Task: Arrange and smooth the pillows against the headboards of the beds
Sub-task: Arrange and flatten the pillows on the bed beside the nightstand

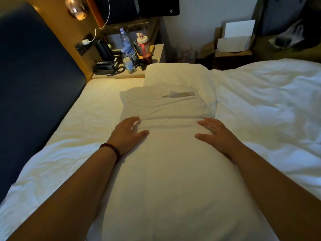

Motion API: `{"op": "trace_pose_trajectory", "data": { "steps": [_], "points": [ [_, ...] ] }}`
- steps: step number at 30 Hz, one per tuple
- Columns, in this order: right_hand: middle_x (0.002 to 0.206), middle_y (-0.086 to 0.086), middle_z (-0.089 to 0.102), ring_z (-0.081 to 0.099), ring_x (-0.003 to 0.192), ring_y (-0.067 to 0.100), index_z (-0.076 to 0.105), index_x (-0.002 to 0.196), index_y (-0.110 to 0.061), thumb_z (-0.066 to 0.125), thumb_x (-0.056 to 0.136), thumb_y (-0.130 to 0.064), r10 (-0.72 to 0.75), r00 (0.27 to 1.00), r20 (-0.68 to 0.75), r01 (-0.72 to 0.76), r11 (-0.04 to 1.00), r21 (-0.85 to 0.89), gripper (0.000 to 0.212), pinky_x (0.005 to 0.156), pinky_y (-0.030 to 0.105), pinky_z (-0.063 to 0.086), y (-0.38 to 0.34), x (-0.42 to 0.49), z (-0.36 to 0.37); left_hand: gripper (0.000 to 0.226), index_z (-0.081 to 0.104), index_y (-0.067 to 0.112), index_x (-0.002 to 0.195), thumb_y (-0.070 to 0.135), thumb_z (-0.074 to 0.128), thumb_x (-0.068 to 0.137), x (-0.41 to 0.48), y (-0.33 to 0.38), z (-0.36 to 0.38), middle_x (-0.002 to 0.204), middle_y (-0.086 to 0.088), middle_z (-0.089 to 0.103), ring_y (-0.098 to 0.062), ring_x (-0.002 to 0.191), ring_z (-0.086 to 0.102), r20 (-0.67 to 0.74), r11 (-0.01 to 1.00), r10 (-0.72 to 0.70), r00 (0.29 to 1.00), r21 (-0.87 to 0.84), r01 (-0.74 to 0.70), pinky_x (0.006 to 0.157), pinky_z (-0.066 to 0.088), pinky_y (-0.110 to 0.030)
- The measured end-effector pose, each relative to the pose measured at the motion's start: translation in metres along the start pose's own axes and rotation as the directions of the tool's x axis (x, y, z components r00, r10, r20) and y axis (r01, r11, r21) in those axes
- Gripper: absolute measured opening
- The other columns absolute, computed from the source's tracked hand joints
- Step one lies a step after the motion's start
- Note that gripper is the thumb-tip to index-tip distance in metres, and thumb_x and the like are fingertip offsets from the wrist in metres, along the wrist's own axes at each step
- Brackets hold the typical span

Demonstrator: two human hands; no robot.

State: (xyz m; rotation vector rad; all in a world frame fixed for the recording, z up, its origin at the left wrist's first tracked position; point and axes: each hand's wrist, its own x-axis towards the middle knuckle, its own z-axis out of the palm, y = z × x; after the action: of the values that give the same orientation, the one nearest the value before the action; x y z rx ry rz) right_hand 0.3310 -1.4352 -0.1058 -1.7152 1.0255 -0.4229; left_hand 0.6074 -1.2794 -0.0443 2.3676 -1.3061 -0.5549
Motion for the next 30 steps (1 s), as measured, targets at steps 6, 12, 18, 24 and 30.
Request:
{"op": "trace_pose_trajectory", "data": {
  "steps": [6,12,18,24,30],
  "points": [
    [0.159,-0.021,0.009,0.020,0.144,0.005,0.052,0.122,-0.061,0.074,0.074,-0.052,0.074,0.986,0.151,-0.076,0.997,0.010,0.054,0.108,0.030,0.026,0.022,0.025,0.001,0.085,0.036,0.029,0.147,0.062,0.067,0.076,0.037,-0.023,0.009,0.157,0.005,0.021,-0.014,0.137,0.035,0.084,0.987,-0.039,0.996,-0.152,0.051,0.108,0.028,-0.030],
    [0.136,-0.024,0.030,0.037,0.121,0.002,0.056,0.122,-0.047,0.067,0.087,-0.032,0.145,0.977,0.158,-0.176,0.963,0.205,0.040,0.080,0.015,0.040,0.034,0.035,-0.001,0.091,0.023,0.053,0.146,0.077,0.063,0.067,0.046,-0.063,0.010,0.162,0.007,0.006,-0.008,0.148,-0.003,0.161,0.931,-0.182,0.970,-0.288,0.223,0.116,0.014,-0.044],
    [0.130,-0.020,0.054,0.057,0.112,0.009,0.061,0.114,-0.053,0.074,0.066,-0.051,0.177,0.970,0.167,-0.215,0.943,0.252,0.050,0.091,0.034,0.049,0.028,0.029,-0.002,0.076,0.029,0.040,0.147,0.052,0.066,0.082,0.035,-0.056,0.010,0.153,0.012,0.030,-0.002,0.124,0.035,0.080,0.901,-0.135,0.988,-0.405,0.156,0.097,0.032,-0.026],
    [0.121,-0.028,0.053,0.052,0.106,-0.005,0.060,0.114,-0.050,0.073,0.063,-0.050,0.087,0.993,0.076,-0.101,0.971,0.219,0.053,0.076,0.020,0.043,-0.005,-0.014,-0.007,0.080,0.039,0.048,0.139,0.058,0.072,0.067,-0.011,-0.037,-0.014,0.149,0.011,0.038,-0.013,0.133,0.039,0.038,0.894,-0.104,0.994,-0.435,0.110,0.095,0.037,-0.023],
    [0.127,-0.025,0.053,0.051,0.115,-0.004,0.058,0.114,-0.054,0.082,0.062,-0.055,-0.039,0.998,0.048,0.033,0.993,0.117,0.058,0.082,0.012,0.040,-0.021,-0.090,-0.010,0.084,0.037,0.051,0.139,0.056,0.075,0.064,-0.107,-0.018,-0.036,0.150,0.016,0.028,-0.001,0.123,0.033,-0.047,0.931,-0.038,0.998,-0.365,0.019,0.099,0.029,-0.022]
  ]
}}
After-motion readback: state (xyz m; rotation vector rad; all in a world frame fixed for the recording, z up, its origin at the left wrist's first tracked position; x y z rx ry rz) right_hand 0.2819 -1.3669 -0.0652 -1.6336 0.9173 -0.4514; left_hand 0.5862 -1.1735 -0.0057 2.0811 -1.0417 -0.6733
